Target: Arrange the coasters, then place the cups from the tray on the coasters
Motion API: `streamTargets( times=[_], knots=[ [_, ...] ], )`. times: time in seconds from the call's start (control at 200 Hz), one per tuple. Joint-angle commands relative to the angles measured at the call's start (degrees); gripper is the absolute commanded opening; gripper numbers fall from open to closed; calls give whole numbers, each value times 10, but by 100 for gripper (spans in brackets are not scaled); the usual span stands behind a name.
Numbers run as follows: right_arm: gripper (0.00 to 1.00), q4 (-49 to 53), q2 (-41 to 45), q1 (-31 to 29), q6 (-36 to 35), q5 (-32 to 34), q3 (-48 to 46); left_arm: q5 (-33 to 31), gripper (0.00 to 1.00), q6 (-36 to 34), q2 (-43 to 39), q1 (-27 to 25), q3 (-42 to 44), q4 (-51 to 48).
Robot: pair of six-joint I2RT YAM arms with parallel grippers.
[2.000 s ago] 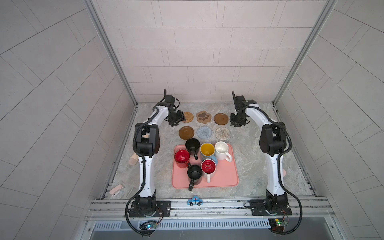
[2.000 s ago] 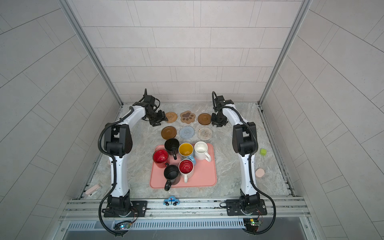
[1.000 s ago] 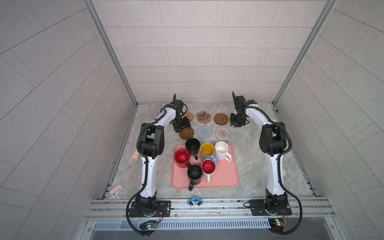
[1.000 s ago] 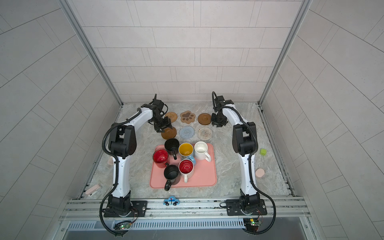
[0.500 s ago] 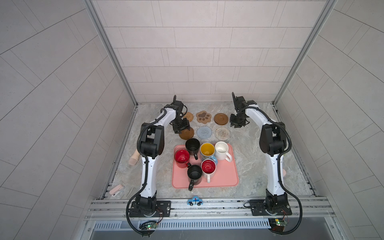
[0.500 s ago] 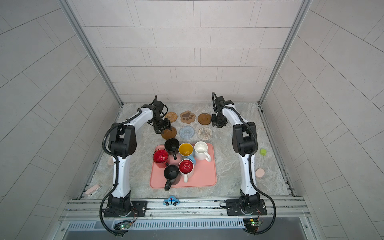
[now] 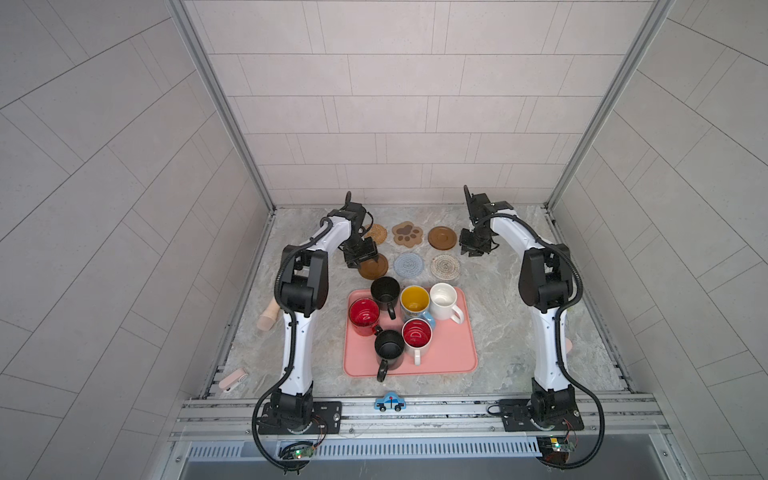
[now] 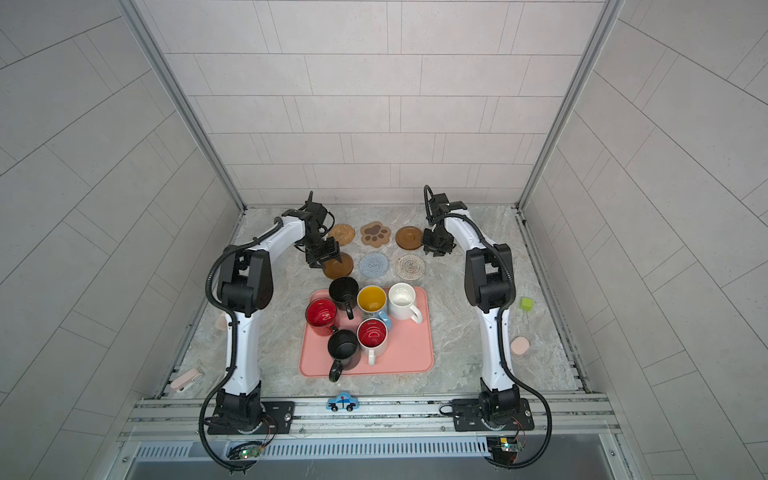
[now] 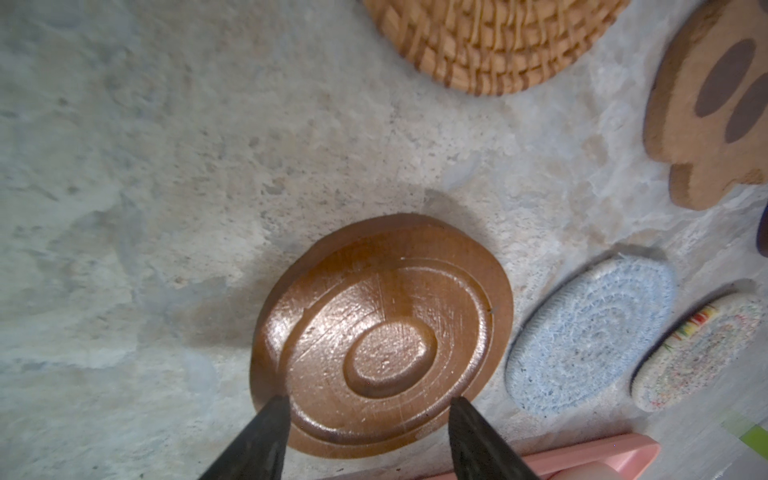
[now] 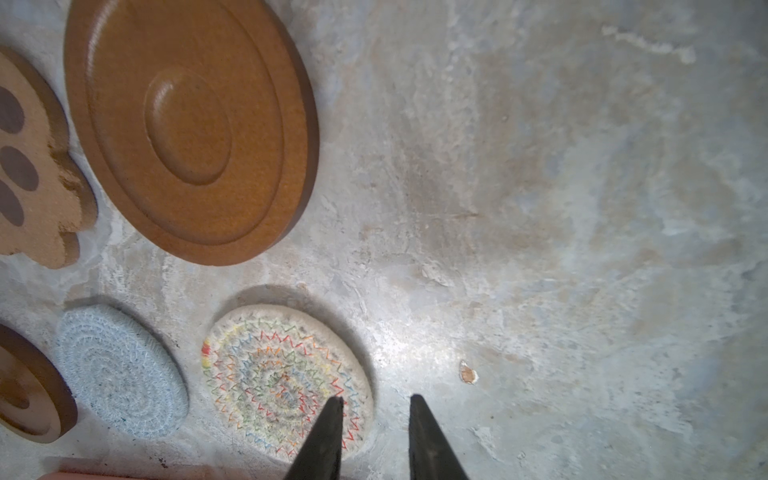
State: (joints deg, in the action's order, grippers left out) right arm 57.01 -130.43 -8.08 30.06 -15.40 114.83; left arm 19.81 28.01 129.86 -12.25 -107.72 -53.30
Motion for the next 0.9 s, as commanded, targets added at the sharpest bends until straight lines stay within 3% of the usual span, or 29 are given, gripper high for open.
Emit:
streamTargets(
  times=[0.0,0.33,0.896],
  knots=[
    [31,7,25,3,2,7,-8,-2,68,-7,7,4,-4,-4],
    [31,6,24,2,4,5,-9,20,68,-15,13,3,-6,3],
    [31,7,27,3,4,8,-13,-32,68,-7,10,5,-5,-25]
  ],
)
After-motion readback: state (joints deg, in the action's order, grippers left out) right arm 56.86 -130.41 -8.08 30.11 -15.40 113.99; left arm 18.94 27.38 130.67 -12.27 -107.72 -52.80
